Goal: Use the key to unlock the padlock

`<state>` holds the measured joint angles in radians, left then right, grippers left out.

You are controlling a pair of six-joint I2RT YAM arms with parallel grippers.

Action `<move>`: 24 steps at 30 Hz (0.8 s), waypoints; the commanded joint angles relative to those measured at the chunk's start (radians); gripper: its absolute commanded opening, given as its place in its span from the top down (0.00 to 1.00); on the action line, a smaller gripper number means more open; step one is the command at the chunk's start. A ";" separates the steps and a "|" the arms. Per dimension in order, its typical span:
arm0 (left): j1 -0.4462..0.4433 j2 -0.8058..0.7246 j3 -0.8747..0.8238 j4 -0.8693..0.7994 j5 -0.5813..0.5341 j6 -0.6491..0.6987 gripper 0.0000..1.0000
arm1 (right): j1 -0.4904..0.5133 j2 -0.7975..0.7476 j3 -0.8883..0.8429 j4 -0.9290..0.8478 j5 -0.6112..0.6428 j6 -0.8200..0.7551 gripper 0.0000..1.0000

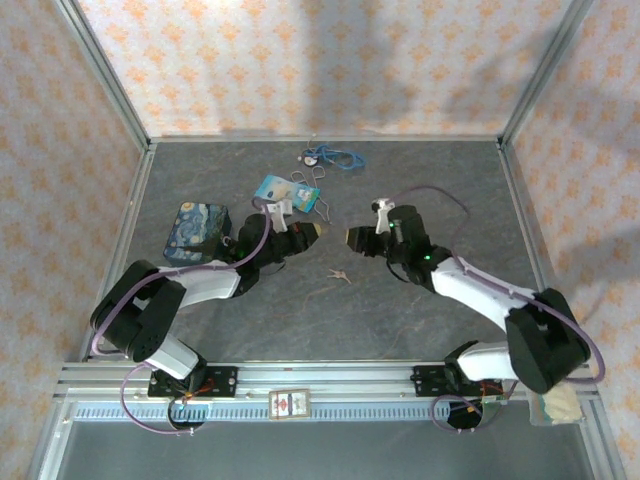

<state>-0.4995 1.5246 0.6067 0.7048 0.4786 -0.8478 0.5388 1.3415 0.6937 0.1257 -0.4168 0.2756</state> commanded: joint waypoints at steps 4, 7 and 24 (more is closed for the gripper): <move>0.063 -0.054 -0.077 0.036 -0.119 -0.086 1.00 | 0.126 0.139 0.071 -0.235 0.158 0.050 0.58; 0.064 -0.056 -0.082 0.046 -0.136 -0.103 1.00 | 0.172 0.196 0.105 -0.296 0.212 0.130 0.57; 0.063 -0.026 -0.151 0.162 -0.117 -0.183 0.88 | 0.257 0.404 0.236 -0.361 0.362 0.209 0.68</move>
<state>-0.4366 1.4925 0.4690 0.8024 0.3618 -1.0069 0.7837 1.7245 0.9169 -0.1761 -0.1123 0.4725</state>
